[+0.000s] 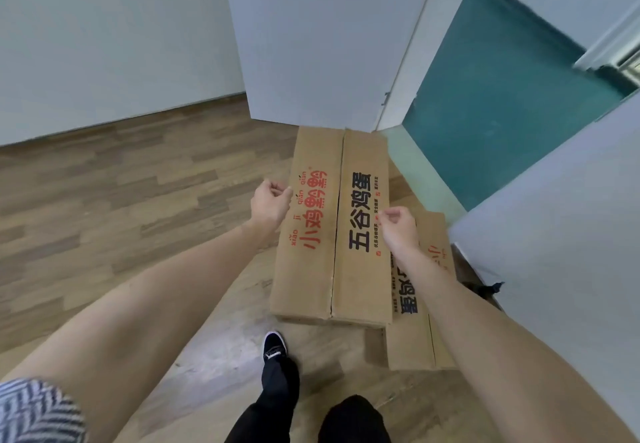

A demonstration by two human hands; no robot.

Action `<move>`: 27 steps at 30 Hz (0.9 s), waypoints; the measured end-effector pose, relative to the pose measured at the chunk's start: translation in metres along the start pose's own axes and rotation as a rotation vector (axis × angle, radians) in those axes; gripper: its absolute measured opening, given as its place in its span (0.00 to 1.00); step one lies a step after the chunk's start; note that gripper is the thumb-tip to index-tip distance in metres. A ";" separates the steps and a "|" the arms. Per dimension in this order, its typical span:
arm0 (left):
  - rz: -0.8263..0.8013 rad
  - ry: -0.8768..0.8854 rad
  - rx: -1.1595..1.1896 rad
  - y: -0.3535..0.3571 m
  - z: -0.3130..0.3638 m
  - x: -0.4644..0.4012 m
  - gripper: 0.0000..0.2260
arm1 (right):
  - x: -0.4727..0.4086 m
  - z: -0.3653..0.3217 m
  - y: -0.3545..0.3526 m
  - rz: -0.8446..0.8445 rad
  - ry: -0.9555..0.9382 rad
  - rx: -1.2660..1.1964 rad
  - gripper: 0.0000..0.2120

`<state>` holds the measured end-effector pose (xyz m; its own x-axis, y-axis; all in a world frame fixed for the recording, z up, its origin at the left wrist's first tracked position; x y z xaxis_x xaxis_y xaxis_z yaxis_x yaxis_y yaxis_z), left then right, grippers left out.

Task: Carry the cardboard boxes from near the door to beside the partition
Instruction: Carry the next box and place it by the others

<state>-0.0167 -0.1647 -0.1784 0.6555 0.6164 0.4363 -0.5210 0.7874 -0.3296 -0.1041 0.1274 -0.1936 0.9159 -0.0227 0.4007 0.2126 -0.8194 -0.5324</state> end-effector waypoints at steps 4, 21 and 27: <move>-0.053 -0.097 -0.057 0.029 -0.019 -0.060 0.14 | -0.050 0.002 0.031 -0.041 0.109 0.027 0.23; -0.182 -0.393 -0.112 0.122 -0.153 -0.199 0.37 | -0.210 0.114 0.092 -0.113 0.390 0.036 0.47; -0.260 -0.489 -0.060 0.125 -0.157 -0.202 0.46 | -0.218 0.115 0.094 -0.228 0.429 -0.037 0.51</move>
<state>-0.1283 -0.1885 -0.4389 0.4206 0.3359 0.8428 -0.3349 0.9208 -0.1999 -0.2445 0.1217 -0.4169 0.6226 -0.0681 0.7796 0.3723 -0.8505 -0.3716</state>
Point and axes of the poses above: each hand's wrist, its own x-axis away from the middle knuckle, its own y-axis out of the palm, z = x × y, the point moved 9 cm from there along -x, towards the middle knuckle, and after that the axes turned 2 degrees about -y, right-handed, at the moved point
